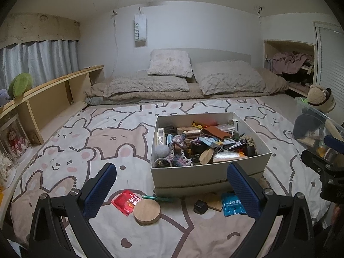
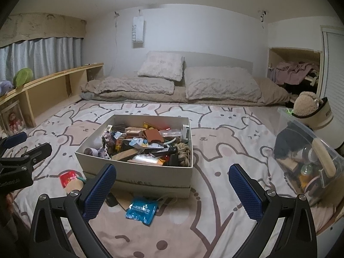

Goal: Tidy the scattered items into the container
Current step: 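Move both tools toward the scattered items beside the white box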

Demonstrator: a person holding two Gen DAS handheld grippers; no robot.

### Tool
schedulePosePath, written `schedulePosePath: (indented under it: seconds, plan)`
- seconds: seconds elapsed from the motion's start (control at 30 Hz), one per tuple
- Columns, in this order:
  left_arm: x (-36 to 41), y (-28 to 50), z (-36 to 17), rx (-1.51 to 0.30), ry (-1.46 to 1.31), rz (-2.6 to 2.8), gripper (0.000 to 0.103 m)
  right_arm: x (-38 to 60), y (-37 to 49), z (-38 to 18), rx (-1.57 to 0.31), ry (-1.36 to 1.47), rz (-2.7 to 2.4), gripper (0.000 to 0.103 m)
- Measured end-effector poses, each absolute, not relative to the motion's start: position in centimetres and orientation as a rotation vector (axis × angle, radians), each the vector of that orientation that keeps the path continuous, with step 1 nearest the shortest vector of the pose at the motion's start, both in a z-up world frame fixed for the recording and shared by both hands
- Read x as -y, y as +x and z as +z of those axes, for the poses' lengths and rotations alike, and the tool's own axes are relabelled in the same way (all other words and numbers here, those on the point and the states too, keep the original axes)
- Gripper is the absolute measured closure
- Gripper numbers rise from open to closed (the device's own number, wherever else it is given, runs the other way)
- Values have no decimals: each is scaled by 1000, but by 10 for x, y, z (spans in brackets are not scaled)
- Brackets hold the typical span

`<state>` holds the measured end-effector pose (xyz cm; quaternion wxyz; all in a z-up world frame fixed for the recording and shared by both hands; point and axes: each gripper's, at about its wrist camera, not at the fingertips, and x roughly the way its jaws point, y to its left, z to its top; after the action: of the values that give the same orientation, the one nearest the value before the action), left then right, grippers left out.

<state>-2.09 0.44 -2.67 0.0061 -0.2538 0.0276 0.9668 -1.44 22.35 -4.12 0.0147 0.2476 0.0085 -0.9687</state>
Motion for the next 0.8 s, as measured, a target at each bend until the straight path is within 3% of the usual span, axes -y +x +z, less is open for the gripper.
schedulePosePath:
  seconds: [0.8]
  plan:
    - [5, -55, -65, -56, -998, 2995, 0, -231, -46, -102, 41, 976, -2951, 0]
